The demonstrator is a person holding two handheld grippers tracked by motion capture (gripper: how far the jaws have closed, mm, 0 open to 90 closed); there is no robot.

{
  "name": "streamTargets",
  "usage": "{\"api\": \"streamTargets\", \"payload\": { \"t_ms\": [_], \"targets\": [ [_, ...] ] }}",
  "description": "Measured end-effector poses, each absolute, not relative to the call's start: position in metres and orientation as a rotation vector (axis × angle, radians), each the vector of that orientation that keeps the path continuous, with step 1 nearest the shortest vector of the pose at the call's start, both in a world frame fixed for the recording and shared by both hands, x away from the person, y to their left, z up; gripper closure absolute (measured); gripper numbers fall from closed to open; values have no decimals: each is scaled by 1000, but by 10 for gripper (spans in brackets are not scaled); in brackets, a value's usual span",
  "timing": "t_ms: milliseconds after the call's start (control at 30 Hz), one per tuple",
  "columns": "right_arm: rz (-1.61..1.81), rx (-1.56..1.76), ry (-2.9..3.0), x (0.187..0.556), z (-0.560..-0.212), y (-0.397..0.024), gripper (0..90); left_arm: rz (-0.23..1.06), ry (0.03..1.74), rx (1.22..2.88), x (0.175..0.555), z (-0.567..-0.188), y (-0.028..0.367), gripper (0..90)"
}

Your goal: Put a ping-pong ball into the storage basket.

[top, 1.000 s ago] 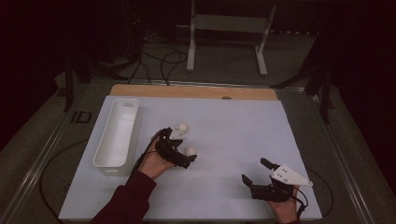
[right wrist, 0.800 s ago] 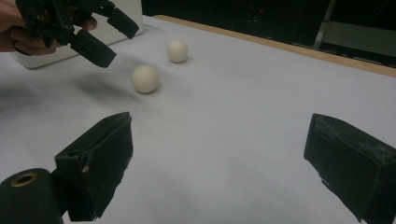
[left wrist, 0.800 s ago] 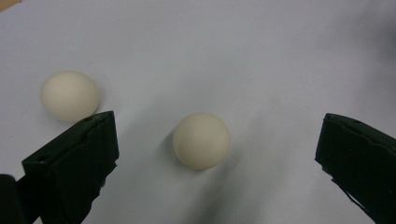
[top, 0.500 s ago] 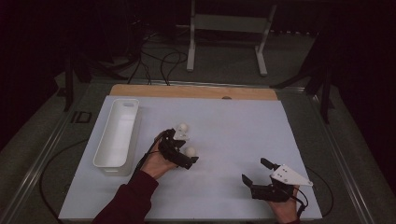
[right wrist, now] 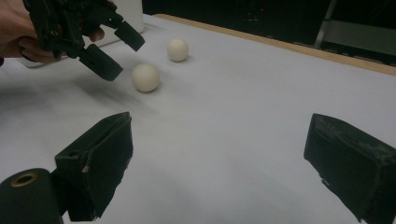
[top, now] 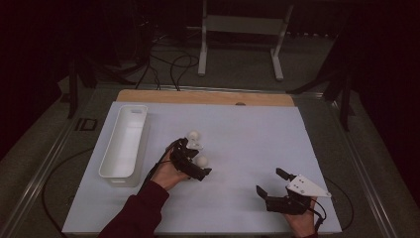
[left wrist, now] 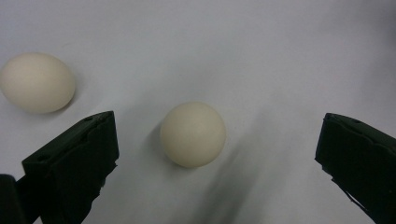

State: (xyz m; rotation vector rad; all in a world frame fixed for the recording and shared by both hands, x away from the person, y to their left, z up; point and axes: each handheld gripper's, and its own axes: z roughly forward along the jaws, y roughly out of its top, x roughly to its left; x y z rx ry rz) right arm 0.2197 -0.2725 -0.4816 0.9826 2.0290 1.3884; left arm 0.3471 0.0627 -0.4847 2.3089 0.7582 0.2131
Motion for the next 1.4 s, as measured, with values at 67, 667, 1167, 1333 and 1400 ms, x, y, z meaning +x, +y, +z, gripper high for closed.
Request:
{"api": "streamTargets", "payload": {
  "t_ms": [67, 667, 1167, 1333, 1400],
  "targets": [
    [1387, 981, 2030, 220, -482, -272, 78, 217, 772, 2311, 348, -486, 62, 0],
    [1387, 983, 2028, 220, -482, -273, 78, 218, 824, 2341, 359, -496, 59, 7],
    [1384, 983, 2027, 220, -481, -274, 78, 207, 831, 2371, 362, -501, 54, 144],
    [1384, 983, 2029, 220, -481, -273, 79, 182, 814, 2385, 363, -502, 55, 261],
    [1383, 984, 2028, 220, -481, -273, 79, 171, 812, 2391, 363, -504, 54, 306]
  ]
}}
